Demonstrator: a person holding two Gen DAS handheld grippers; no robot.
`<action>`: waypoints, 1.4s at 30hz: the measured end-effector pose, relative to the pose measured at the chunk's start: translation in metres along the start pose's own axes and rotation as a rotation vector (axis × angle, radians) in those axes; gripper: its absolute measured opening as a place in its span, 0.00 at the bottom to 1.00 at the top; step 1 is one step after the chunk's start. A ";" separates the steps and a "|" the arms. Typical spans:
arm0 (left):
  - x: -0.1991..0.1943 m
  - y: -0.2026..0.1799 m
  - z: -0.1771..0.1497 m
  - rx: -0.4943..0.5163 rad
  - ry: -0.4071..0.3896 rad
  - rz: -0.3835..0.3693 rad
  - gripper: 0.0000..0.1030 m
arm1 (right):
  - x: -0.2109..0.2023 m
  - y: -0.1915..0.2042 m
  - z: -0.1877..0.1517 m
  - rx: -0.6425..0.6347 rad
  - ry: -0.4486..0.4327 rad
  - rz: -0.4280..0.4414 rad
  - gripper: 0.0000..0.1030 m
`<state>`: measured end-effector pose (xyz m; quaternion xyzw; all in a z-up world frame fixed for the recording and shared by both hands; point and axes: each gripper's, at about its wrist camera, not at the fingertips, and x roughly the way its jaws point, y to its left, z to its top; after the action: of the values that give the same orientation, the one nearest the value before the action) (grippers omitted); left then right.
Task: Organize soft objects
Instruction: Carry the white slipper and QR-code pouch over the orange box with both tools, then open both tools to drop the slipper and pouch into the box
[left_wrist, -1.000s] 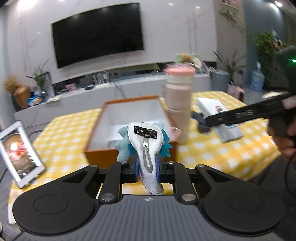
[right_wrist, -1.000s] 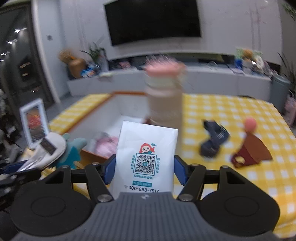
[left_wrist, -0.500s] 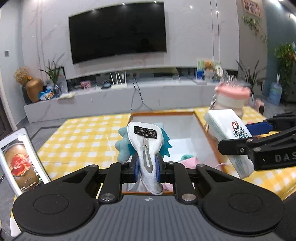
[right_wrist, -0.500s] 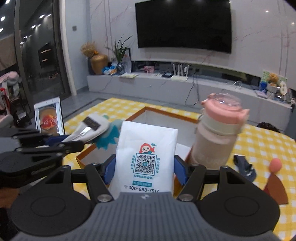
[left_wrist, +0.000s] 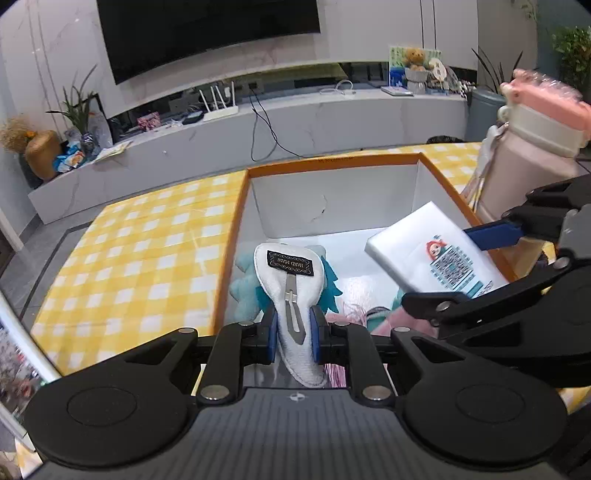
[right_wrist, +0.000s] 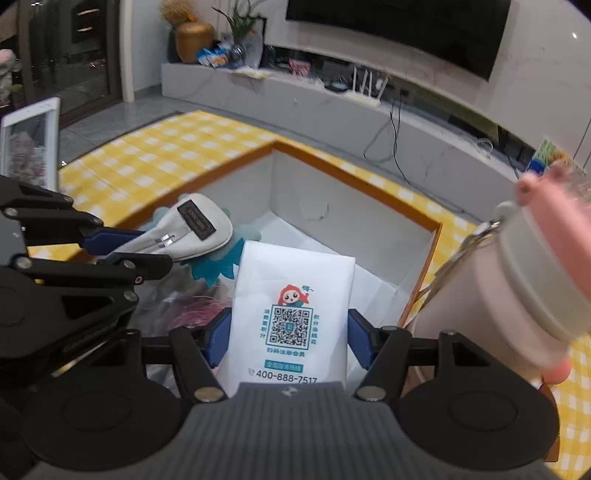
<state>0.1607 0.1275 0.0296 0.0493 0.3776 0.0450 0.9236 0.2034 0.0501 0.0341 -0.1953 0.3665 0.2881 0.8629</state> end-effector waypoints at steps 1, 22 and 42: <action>0.005 -0.001 0.003 0.003 0.008 -0.002 0.18 | 0.007 -0.003 0.001 0.005 0.012 0.005 0.61; 0.043 0.009 0.008 0.033 -0.026 0.044 0.53 | 0.033 0.002 0.019 -0.120 0.033 -0.090 0.61; -0.004 0.040 -0.014 -0.079 -0.168 -0.109 0.94 | 0.078 0.023 0.044 -0.271 0.095 -0.204 0.63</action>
<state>0.1466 0.1677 0.0272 -0.0043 0.2989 0.0053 0.9543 0.2556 0.1193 0.0019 -0.3595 0.3426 0.2363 0.8352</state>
